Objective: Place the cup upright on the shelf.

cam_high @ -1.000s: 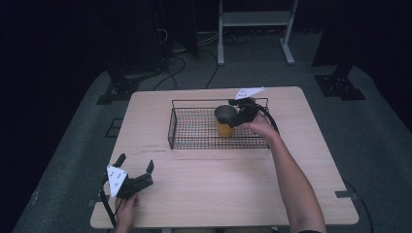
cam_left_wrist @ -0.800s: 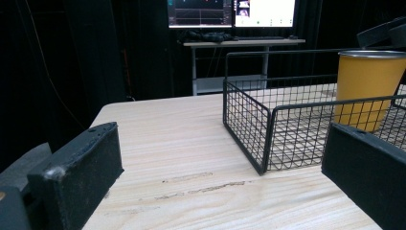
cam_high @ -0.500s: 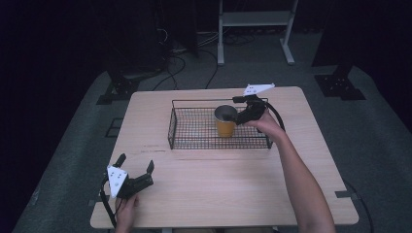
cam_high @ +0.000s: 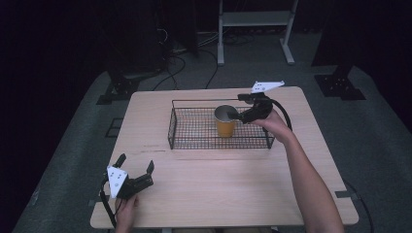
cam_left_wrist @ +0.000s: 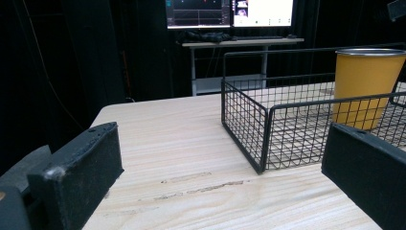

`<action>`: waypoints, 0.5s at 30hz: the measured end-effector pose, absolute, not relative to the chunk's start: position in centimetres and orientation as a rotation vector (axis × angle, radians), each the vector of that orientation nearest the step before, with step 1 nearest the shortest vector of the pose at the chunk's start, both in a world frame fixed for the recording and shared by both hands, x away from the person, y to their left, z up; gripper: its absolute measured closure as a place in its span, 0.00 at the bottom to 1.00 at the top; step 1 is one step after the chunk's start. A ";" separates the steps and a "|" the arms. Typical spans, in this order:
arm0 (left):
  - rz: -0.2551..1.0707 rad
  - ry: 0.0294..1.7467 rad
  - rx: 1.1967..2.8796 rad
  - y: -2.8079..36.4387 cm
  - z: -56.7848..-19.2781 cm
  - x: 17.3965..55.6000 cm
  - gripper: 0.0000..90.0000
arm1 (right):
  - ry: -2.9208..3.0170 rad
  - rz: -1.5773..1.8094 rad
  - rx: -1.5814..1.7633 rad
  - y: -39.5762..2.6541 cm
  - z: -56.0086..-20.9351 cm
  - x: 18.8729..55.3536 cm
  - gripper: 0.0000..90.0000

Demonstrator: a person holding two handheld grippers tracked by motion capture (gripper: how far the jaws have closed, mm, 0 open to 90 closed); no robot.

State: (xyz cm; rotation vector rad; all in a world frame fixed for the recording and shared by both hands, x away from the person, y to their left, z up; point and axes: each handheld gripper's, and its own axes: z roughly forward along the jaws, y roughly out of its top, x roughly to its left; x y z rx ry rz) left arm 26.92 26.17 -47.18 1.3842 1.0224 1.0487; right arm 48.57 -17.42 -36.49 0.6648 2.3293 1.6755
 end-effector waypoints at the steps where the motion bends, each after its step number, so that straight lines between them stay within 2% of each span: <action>1: 1.048 1.022 1.384 26.2 -47.2 26.9 0.00 | 2.321 1.682 0.668 -17.5 -36.5 48.5 0.00; 15: 1.051 1.023 1.386 26.2 -47.2 26.9 0.00 | 2.339 1.669 0.673 -19.2 -36.8 47.5 0.00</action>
